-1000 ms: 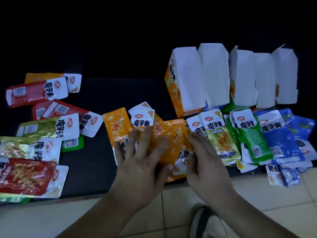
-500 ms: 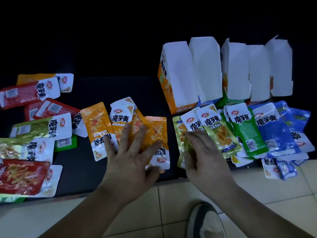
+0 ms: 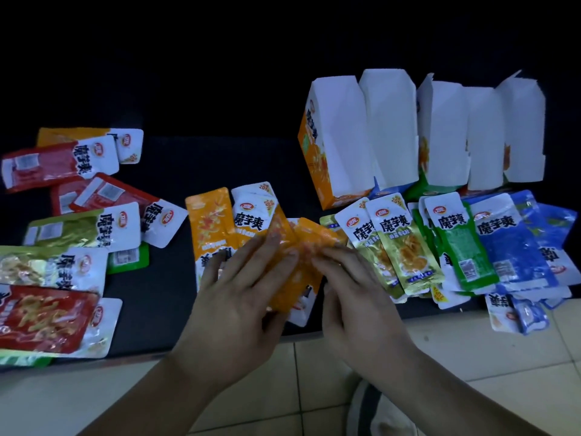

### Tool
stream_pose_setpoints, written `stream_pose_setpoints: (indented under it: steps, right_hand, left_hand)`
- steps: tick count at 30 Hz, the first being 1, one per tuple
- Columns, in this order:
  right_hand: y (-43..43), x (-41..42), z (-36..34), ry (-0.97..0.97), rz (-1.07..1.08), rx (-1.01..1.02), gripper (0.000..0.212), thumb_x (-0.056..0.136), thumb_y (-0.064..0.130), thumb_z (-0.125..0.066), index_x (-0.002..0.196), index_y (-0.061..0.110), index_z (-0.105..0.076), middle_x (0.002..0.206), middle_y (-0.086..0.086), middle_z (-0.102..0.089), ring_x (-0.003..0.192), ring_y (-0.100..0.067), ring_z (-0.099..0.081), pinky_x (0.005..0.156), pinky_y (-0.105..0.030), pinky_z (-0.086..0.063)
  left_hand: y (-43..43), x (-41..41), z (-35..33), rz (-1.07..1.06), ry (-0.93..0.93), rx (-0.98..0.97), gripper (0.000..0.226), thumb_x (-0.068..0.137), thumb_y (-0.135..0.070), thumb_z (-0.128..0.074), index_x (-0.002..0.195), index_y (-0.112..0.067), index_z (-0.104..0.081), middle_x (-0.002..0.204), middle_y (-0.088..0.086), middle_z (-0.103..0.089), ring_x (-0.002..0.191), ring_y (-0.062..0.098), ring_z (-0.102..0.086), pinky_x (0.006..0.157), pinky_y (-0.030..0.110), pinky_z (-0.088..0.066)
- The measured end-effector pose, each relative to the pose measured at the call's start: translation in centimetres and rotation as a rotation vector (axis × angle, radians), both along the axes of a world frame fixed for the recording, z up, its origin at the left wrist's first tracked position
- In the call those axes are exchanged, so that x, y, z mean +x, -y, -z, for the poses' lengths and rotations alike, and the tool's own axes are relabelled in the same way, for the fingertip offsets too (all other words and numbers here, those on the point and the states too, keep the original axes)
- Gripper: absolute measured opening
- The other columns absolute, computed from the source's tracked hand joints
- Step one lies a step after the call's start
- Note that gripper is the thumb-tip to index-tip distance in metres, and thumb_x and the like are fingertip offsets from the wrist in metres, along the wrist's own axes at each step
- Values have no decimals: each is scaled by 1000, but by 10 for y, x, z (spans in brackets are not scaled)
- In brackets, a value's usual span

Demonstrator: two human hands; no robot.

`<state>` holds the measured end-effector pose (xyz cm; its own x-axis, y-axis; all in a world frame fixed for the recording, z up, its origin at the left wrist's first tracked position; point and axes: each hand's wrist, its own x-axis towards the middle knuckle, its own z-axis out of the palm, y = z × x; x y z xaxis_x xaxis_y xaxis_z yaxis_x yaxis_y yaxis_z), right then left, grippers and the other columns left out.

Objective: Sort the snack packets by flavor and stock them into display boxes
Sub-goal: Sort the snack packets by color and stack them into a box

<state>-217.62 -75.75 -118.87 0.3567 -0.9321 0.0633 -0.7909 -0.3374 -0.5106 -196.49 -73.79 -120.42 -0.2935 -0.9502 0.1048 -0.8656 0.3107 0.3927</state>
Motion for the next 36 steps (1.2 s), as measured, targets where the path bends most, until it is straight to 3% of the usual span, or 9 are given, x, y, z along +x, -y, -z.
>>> stream_pose_setpoints:
  steps: [6, 11, 17, 22, 25, 29, 31, 34, 36]
  right_hand:
    - [6, 29, 3, 73, -44, 33, 42, 100, 23, -51, 140, 16, -60, 154, 2, -46, 151, -17, -33, 112, -36, -42]
    - [19, 53, -2, 88, -85, 29, 42, 101, 32, -54, 141, 19, -60, 154, 2, -46, 152, -18, -32, 117, -41, -40]
    - [26, 84, -4, 67, -131, -7, 41, 101, 45, -54, 127, 18, -71, 146, 0, -55, 146, -23, -41, 112, -52, -43]
    - [13, 132, -18, 22, -269, 43, 49, 101, 55, -45, 138, 27, -63, 158, 10, -42, 154, -14, -27, 118, -48, -38]
    - [14, 170, -27, -186, -404, 173, 60, 99, 66, -33, 153, 40, -43, 169, 17, -14, 158, -8, 1, 126, -43, -23]
    - [36, 208, -30, -554, -483, 256, 65, 102, 64, -33, 161, 44, -14, 170, 12, 18, 156, -15, 20, 129, -43, -6]
    - [41, 213, -27, -604, -447, 273, 64, 102, 63, -35, 160, 43, -18, 171, 9, 9, 158, -19, 8, 128, -42, -12]
    - [42, 209, -29, -551, -405, 160, 59, 100, 59, -43, 155, 38, -38, 166, 5, -23, 154, -20, -19, 123, -40, -27]
    - [43, 211, -34, -474, -408, 135, 59, 98, 57, -50, 153, 37, -43, 165, 6, -27, 154, -18, -18, 121, -40, -29]
  left_hand:
    - [-7, 25, 4, -168, -31, 179, 113, 73, -89, -54, 163, -26, -27, 173, 6, -9, 160, 28, -6, 123, 61, -25]
    - [-12, 32, 3, -106, -336, 129, 75, 92, -55, -61, 155, -17, -45, 169, 4, -26, 158, 22, -21, 118, 52, -39]
    - [-35, 74, -13, -199, -403, 151, 50, 94, -38, -57, 143, -30, -56, 156, -10, -44, 136, 14, -51, 102, 37, -53]
    - [-73, 114, -21, -279, -333, 132, 40, 98, -36, -58, 138, -31, -61, 150, -8, -51, 129, 14, -54, 94, 34, -58]
    - [-82, 148, -17, -426, -170, 25, 31, 94, -32, -63, 123, -23, -70, 143, 5, -59, 133, 27, -52, 103, 48, -52]
    - [-88, 183, -6, -753, 149, 316, 84, 81, -74, -49, 152, -30, -45, 164, 17, -34, 151, 48, -24, 117, 67, -24]
    - [-92, 184, -1, -778, 135, 364, 91, 80, -77, -43, 157, -30, -35, 169, 16, -24, 153, 49, -18, 119, 66, -21]
    - [-92, 181, -3, -753, 82, 299, 83, 79, -67, -51, 153, -31, -43, 165, 15, -34, 149, 49, -29, 116, 66, -32]
    - [-89, 178, -5, -736, 35, 274, 82, 80, -70, -52, 152, -32, -45, 164, 13, -36, 150, 46, -31, 116, 65, -33]
